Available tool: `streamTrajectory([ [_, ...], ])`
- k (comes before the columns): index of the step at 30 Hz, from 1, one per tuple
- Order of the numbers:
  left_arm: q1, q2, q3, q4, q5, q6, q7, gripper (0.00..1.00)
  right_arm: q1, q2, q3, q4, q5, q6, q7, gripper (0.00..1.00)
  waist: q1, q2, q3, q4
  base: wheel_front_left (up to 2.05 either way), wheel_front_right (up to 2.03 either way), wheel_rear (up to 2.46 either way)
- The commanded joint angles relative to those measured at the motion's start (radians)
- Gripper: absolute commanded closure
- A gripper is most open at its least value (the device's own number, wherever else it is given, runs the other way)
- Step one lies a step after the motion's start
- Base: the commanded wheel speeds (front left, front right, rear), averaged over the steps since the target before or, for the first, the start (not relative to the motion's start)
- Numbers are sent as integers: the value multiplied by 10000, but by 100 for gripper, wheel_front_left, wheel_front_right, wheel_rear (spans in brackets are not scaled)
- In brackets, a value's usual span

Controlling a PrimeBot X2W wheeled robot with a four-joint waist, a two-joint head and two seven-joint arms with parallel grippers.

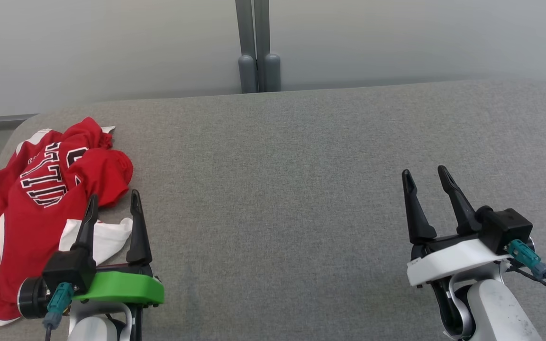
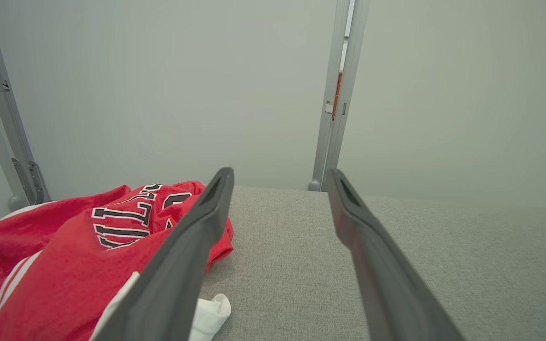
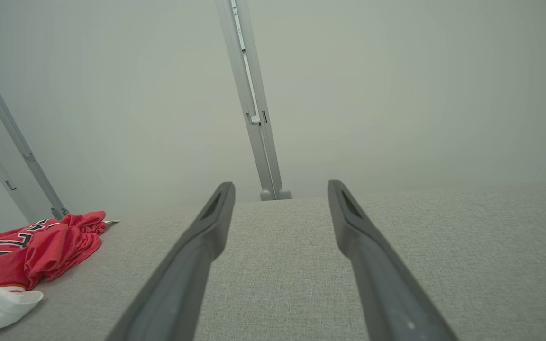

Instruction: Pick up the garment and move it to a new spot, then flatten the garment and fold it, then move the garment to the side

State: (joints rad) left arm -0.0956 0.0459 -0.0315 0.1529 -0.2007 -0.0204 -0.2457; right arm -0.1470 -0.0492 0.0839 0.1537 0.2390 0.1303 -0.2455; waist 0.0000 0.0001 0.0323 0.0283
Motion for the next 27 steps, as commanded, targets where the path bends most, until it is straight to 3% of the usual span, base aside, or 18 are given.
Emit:
streamTrajectory([
  [1, -177, 73, -4, -46, 180, 42, -80, 0, -97, -23, 37, -83, -203, 7, -84, 0, 0, -1, 11, 1, 0, 0, 0],
  [9, -183, 75, -66, -68, 658, 70, -232, 0, -144, -25, 111, -125, -585, 8, -225, 0, 0, -1, 66, 30, 0, 0, 0],
  [27, -184, 74, -37, -19, 423, 0, -203, 0, -181, -23, 147, -36, -376, 8, -205, 0, 0, -1, 137, 23, 0, 0, 0],
])
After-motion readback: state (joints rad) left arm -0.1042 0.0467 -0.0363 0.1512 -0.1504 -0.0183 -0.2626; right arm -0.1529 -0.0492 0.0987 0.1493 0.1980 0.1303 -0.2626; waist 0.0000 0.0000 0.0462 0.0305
